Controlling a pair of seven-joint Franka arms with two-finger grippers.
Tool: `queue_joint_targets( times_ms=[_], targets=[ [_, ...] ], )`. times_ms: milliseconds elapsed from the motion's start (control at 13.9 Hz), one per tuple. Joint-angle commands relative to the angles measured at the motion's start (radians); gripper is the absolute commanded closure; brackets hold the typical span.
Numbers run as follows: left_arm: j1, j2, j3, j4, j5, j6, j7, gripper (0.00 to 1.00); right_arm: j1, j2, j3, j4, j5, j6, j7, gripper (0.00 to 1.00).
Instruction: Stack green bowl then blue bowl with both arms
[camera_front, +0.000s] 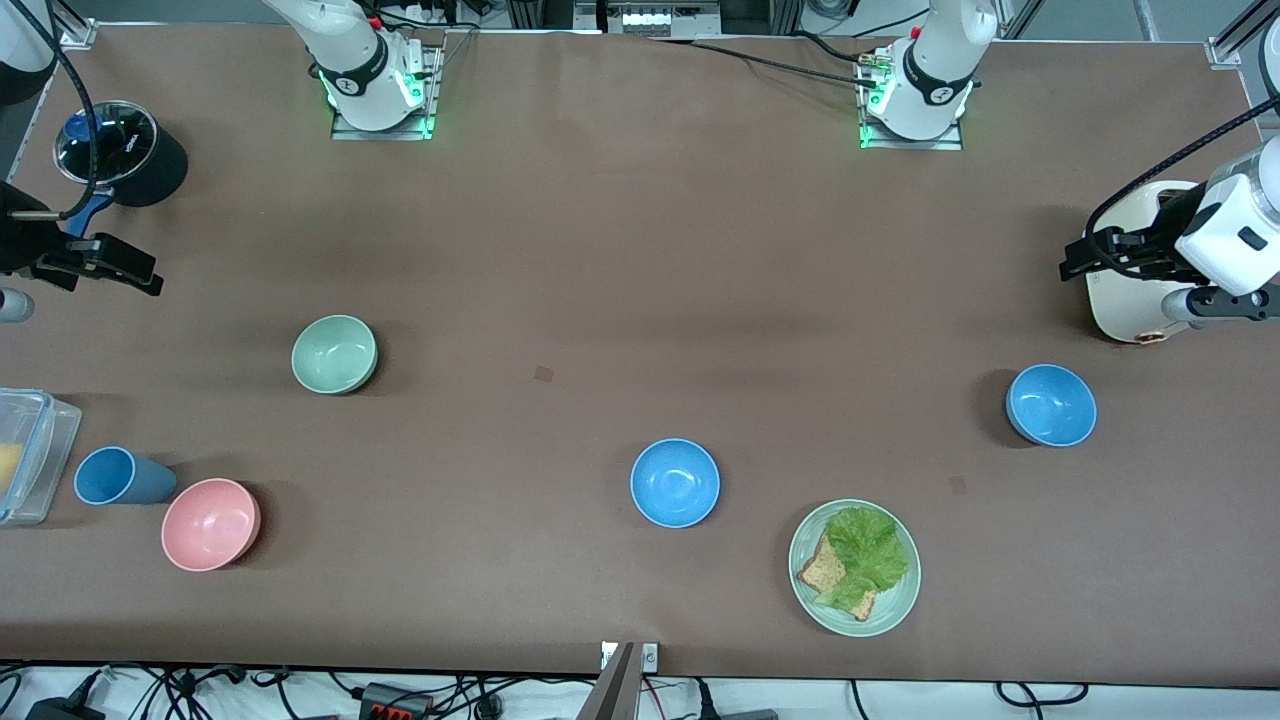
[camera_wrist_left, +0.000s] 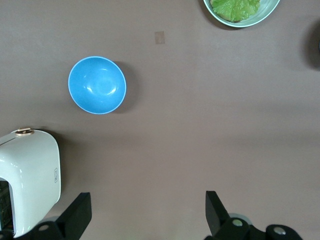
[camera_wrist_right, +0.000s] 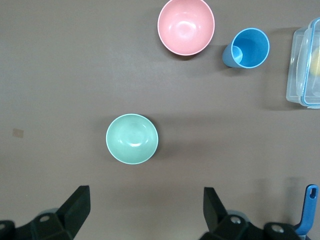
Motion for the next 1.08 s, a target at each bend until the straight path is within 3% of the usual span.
queue_joint_targets(
  times_ms=[0, 288, 1007],
  targets=[
    [0.008, 0.038, 0.002, 0.029, -0.022, -0.004, 0.018, 0.0, -0.004, -0.027, 0.011, -0.03, -0.009, 0.015, -0.004, 0.0],
    [0.018, 0.041, 0.002, 0.028, -0.022, -0.012, 0.018, 0.0, -0.004, 0.017, 0.011, -0.03, -0.021, 0.019, -0.027, 0.0],
    [0.018, 0.064, 0.002, 0.031, -0.022, -0.009, 0.019, 0.0, -0.008, 0.419, 0.011, -0.036, -0.023, 0.193, -0.026, 0.0]
  ],
)
